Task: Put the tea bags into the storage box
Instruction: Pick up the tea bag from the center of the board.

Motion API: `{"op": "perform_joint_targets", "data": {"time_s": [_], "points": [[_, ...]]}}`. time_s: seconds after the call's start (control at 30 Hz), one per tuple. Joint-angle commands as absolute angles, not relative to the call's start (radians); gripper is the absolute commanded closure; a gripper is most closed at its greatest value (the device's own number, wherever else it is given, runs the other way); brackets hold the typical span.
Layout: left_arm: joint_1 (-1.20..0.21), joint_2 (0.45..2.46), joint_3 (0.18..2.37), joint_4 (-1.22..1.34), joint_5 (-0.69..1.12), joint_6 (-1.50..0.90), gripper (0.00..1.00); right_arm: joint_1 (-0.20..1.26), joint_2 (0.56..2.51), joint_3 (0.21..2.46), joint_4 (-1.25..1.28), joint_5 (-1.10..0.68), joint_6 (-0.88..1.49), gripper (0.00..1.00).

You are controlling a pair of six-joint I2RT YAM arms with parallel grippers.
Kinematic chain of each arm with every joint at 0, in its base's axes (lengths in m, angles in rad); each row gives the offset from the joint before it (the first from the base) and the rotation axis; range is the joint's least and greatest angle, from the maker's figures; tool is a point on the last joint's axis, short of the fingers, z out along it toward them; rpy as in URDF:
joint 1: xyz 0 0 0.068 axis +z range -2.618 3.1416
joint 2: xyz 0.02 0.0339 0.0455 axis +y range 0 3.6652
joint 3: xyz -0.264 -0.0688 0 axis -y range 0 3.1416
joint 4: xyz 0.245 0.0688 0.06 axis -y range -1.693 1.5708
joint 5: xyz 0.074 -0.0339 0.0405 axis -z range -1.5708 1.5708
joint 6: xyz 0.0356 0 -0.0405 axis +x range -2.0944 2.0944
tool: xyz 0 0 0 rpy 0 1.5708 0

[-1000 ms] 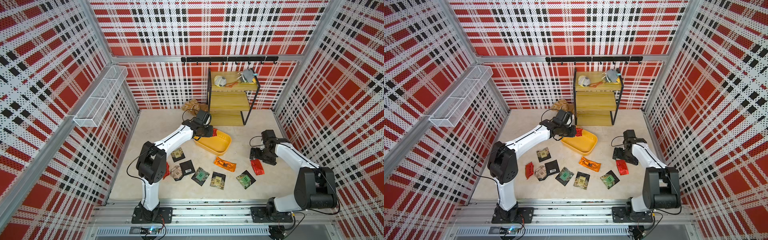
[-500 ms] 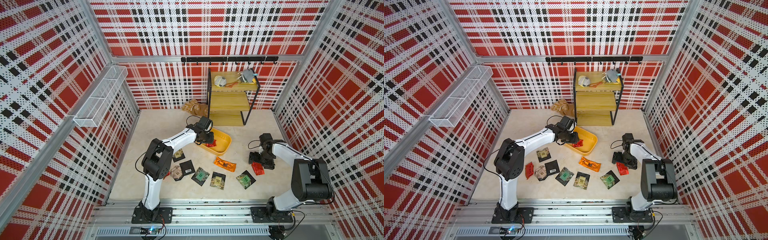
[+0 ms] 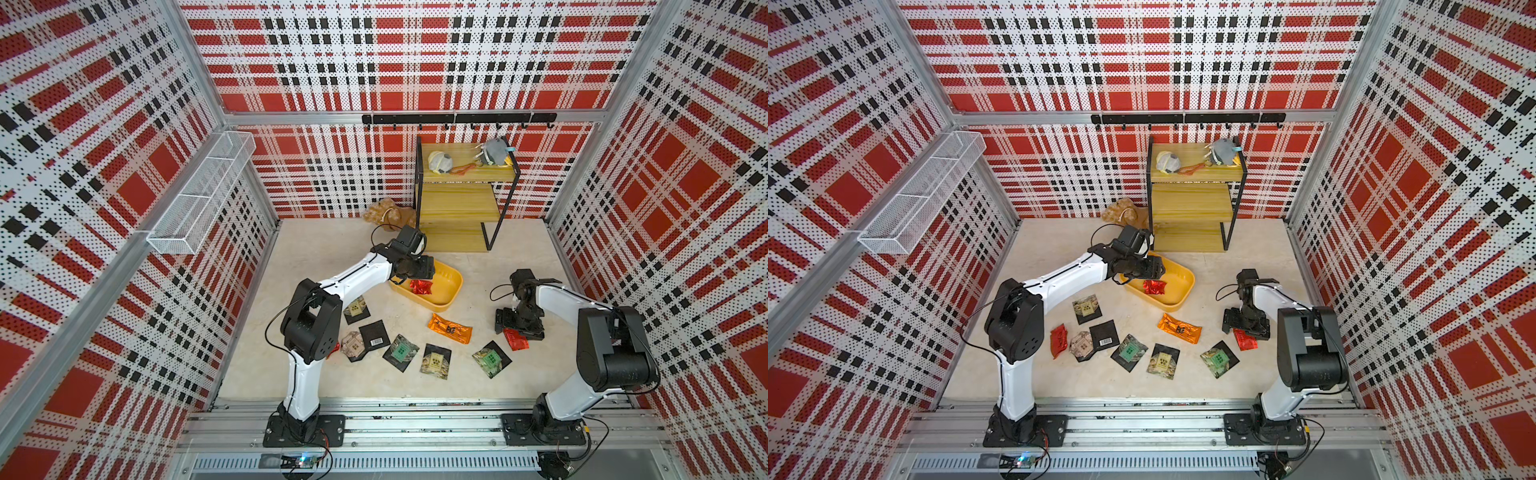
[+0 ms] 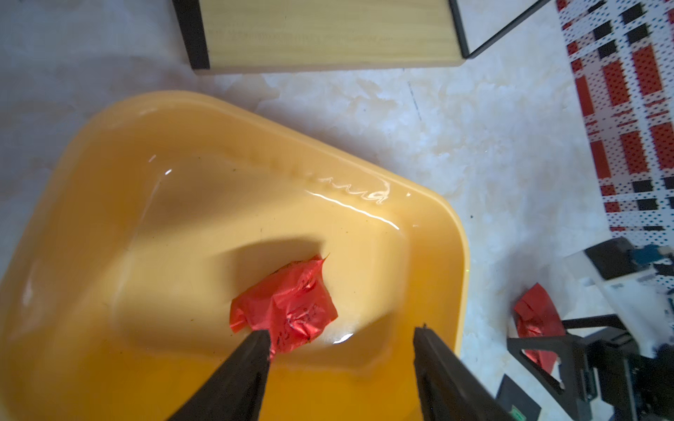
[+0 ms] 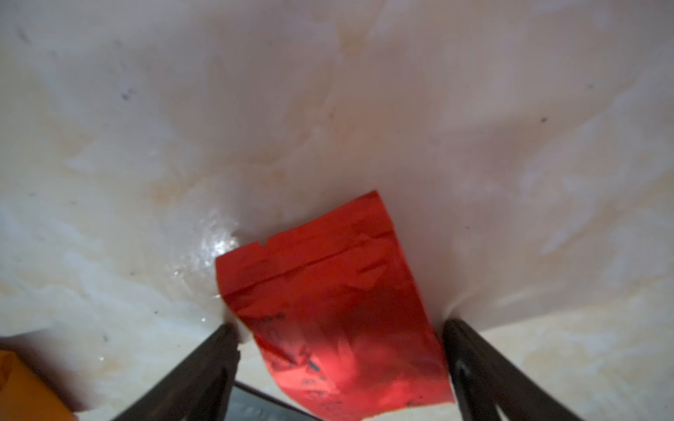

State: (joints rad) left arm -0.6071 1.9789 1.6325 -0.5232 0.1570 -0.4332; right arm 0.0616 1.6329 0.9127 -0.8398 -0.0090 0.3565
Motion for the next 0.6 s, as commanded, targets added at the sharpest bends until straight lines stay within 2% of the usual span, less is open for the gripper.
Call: {"op": "perform_joint_targets", "data": {"time_s": [0.0, 0.13, 0.57], "points": [[-0.586, 1.868, 1.643, -0.507, 0.147, -0.449, 0.32, 0.07, 1.671, 0.91, -0.84, -0.026, 0.349, 0.16], [-0.553, 1.768, 1.558, -0.507, 0.093, -0.477, 0.32, 0.07, 1.665, 0.915, -0.845, -0.02, 0.356, 0.23], [-0.445, 1.486, 1.121, -0.506, -0.031, -0.563, 0.32, 0.082, 1.58, 0.957, -0.854, -0.008, 0.374, 0.34]]}}
